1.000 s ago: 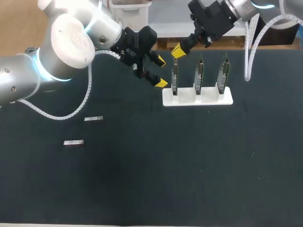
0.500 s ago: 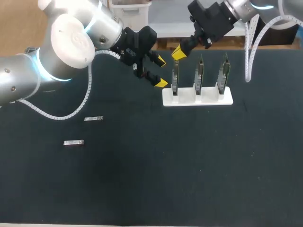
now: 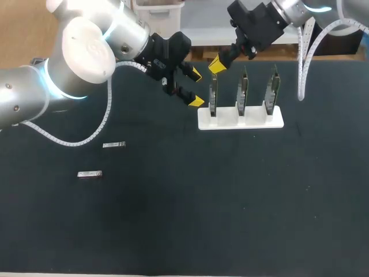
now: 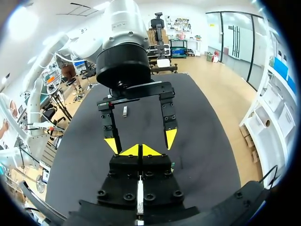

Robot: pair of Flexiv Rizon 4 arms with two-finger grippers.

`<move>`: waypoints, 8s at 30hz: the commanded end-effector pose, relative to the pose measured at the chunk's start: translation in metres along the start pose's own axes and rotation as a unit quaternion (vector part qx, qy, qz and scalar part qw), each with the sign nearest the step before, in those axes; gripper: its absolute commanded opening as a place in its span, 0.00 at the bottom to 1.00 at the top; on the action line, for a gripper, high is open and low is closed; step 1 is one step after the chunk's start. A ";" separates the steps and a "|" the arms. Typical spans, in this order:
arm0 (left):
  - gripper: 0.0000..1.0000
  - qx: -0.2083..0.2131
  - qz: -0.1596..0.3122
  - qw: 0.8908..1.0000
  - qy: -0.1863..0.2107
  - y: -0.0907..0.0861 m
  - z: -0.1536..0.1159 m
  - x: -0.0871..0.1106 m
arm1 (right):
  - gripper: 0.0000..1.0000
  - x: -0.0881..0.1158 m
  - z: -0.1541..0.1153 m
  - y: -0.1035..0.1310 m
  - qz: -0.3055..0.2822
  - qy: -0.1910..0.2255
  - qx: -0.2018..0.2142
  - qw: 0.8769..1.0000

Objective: Pick up the optical module with the left hand, and insert it into the network port with the right hand.

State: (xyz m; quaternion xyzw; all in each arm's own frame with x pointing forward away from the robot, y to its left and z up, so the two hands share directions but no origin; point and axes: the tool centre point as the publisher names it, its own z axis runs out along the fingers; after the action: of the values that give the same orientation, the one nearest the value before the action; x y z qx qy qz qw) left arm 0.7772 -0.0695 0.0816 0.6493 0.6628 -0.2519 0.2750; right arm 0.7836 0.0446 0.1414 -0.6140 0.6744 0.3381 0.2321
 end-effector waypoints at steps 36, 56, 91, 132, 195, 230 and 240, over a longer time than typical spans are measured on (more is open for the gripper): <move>1.00 0.000 -0.001 1.000 0.002 0.000 0.000 0.000 | 0.00 0.055 -0.094 0.003 -0.005 -0.062 0.042 0.997; 1.00 0.000 -0.001 1.000 0.002 0.000 0.000 0.000 | 0.00 0.069 -0.092 0.003 -0.008 -0.058 0.015 0.998; 1.00 -0.057 0.016 0.996 0.070 -0.009 -0.033 0.034 | 1.00 0.069 -0.091 0.002 0.012 -0.057 0.018 0.998; 1.00 -0.064 -0.068 0.953 0.288 -0.063 -0.120 0.202 | 1.00 0.069 -0.091 0.002 0.012 -0.057 0.018 0.998; 1.00 0.019 -0.052 0.934 0.353 -0.088 -0.102 0.240 | 1.00 0.069 -0.091 0.002 0.012 -0.057 0.018 0.998; 0.00 0.026 -0.044 0.930 0.363 -0.087 -0.097 0.238 | 1.00 0.069 -0.091 0.002 0.012 -0.057 0.018 0.998; 0.00 -0.009 -0.065 0.960 0.272 -0.070 -0.099 0.204 | 1.00 0.069 -0.091 0.002 0.012 -0.057 0.018 0.998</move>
State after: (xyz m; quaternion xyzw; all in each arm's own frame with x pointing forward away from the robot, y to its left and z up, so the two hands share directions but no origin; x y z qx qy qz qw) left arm 0.7027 0.1393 0.0034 0.6513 0.7553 -0.0573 0.0451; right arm 0.7821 -0.0691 0.1515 -0.5817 0.6734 0.3629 0.2766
